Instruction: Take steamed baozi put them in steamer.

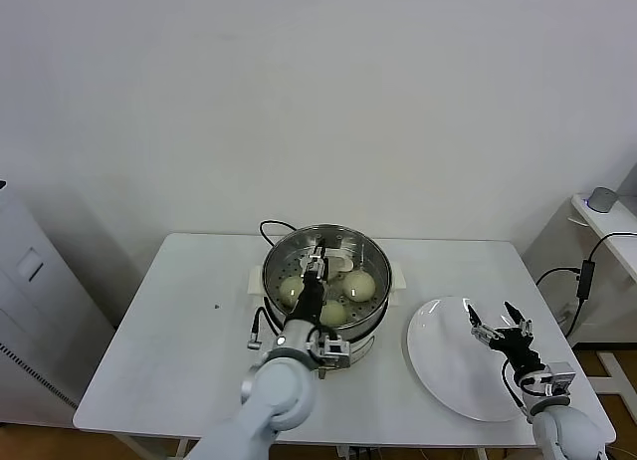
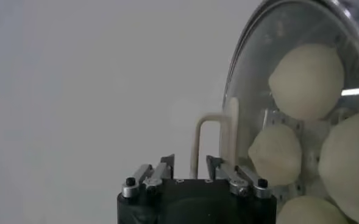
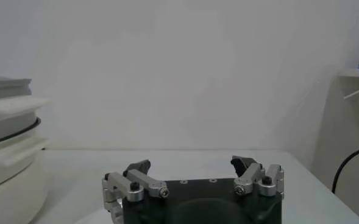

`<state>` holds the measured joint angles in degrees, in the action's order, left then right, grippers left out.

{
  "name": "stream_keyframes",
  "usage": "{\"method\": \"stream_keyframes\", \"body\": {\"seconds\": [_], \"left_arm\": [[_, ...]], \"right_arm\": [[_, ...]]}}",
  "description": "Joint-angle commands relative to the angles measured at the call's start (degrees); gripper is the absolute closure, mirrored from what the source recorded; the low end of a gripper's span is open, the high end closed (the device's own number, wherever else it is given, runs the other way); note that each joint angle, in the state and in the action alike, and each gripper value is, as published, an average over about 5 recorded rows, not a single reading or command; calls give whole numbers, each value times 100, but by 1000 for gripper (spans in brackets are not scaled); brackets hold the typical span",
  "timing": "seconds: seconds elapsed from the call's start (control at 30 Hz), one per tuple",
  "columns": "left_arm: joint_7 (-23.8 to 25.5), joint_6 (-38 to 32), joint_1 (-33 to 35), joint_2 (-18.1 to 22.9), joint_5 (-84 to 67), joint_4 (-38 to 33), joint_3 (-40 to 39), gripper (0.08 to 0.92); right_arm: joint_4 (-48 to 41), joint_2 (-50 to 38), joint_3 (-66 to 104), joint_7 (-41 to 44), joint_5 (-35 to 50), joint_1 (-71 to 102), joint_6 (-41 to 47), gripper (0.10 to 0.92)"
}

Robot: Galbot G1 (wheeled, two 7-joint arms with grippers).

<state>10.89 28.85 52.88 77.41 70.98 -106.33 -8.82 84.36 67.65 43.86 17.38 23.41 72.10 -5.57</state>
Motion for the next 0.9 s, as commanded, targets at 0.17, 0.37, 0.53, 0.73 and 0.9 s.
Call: {"method": "stream_keyframes", "body": {"seconds": [0.17,0.37,0.53,0.73,0.9], "left_arm": [[-51,-1197,529,-1026,-7202,-2045,1367,289],[-1146,-518,824,-1072,-10079,-2489,3014,183],[-1579,-308,1301,-1158,-10573,-2132,3936,177],[-1662,-308,1749,-1389,-10494,-1349,4340,177],[-1637,-523,1904,-1413,-10217,-680,4257,177]], "right_arm": [[143,-42,-66,171,165,3,186,203],[387,-18,-110,71,357,-6,274,203],[477,-62,-65,65,326,43,169,203],[581,-55,27,-64,294,152,362,203],[659,-67,72,-143,253,208,450,203]]}}
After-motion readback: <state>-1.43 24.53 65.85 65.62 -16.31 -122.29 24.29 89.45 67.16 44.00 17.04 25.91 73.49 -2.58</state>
